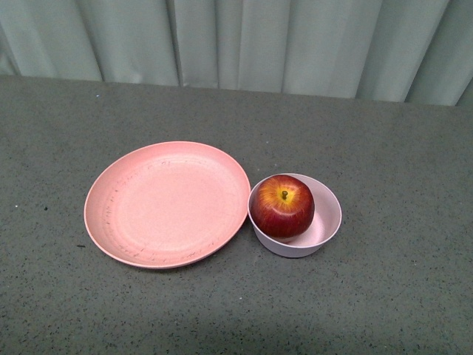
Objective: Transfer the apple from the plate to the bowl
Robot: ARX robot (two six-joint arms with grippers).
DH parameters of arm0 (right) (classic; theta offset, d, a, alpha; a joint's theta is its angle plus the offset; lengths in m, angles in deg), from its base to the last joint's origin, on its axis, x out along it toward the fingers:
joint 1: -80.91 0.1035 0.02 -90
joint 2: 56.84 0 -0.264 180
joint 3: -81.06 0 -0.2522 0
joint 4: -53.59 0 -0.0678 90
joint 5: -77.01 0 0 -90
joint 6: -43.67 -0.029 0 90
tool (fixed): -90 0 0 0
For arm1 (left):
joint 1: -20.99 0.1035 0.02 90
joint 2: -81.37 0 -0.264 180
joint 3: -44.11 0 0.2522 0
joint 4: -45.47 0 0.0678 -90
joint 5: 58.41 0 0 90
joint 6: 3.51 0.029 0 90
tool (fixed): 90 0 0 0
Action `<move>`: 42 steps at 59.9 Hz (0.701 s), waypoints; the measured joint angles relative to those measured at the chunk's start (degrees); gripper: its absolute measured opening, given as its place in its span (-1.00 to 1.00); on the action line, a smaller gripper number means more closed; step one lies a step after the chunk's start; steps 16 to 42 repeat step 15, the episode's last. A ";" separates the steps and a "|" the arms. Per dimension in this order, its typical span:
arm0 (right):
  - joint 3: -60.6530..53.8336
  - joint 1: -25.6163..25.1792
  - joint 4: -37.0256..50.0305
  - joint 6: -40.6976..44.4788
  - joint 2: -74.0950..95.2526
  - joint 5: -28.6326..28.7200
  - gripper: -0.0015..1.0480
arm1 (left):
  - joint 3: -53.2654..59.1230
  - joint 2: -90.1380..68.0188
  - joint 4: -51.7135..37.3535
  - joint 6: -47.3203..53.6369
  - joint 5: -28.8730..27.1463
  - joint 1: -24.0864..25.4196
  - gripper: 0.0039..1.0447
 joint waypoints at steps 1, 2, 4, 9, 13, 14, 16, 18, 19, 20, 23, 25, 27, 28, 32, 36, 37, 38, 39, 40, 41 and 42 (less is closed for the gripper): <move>0.00 0.00 0.00 0.00 0.00 0.00 0.82 | 0.00 0.00 0.00 -0.02 0.02 0.00 0.88; 0.00 0.00 0.00 0.00 0.00 0.00 0.82 | 0.00 0.00 0.00 0.00 0.02 0.00 0.88; 0.00 0.00 0.00 0.00 0.00 0.00 0.82 | 0.00 0.00 0.00 0.00 0.02 0.00 0.88; 0.00 0.00 0.00 0.00 0.00 0.00 0.82 | 0.00 0.00 0.00 0.00 0.02 0.00 0.88; 0.00 0.00 0.00 0.00 0.00 0.00 0.82 | 0.00 0.00 0.00 -0.02 0.02 0.00 0.88; 0.00 0.00 0.00 0.00 0.00 0.00 0.82 | 0.00 0.00 0.00 -0.02 0.02 0.00 0.88; 0.00 0.00 0.00 0.00 0.00 0.00 0.82 | 0.00 0.00 0.00 0.00 0.02 0.00 0.88; 0.00 0.00 0.00 0.00 0.00 0.00 0.82 | 0.00 0.00 0.00 0.00 0.02 0.00 0.88; 0.00 0.00 0.00 0.00 0.00 0.00 0.82 | 0.00 0.00 0.00 0.00 0.02 0.00 0.88; 0.00 0.00 0.00 0.00 0.00 0.00 0.82 | 0.00 0.00 0.00 0.00 0.02 0.00 0.88; 0.00 0.00 0.00 0.00 0.00 0.00 0.82 | 0.00 0.00 0.00 0.00 0.02 0.00 0.88; 0.00 0.00 0.00 0.00 0.00 0.00 0.82 | 0.00 0.00 0.00 0.00 0.02 0.00 0.88; 0.00 0.00 0.00 0.00 0.00 0.00 0.82 | 0.00 0.00 0.00 0.00 0.02 0.00 0.88; 0.00 0.00 0.00 0.00 0.00 0.00 0.82 | 0.00 0.00 0.00 0.00 0.02 0.00 0.88; 0.00 0.00 0.00 0.00 0.00 0.00 0.82 | 0.00 0.00 0.00 0.00 0.02 0.00 0.88; 0.00 0.00 0.00 0.00 0.00 0.00 0.82 | 0.00 0.00 0.00 0.00 0.02 0.00 0.88; 0.00 0.00 0.00 0.00 0.00 0.00 0.82 | 0.00 0.00 0.00 0.00 0.02 0.00 0.88; 0.00 0.00 0.00 0.00 0.00 0.00 0.82 | 0.00 0.00 0.00 0.00 0.02 0.00 0.88; 0.00 0.00 0.00 0.00 0.00 0.00 0.82 | 0.00 0.00 0.00 0.00 0.02 0.00 0.88; 0.00 0.00 0.00 0.00 0.00 0.00 0.82 | 0.00 0.00 0.00 0.00 0.02 0.00 0.88; 0.00 0.00 0.00 0.00 0.00 0.00 0.82 | 0.00 0.00 0.00 0.00 0.02 0.00 0.88; 0.00 0.00 0.00 0.00 0.00 0.00 0.82 | 0.00 0.00 0.00 0.00 0.02 0.00 0.88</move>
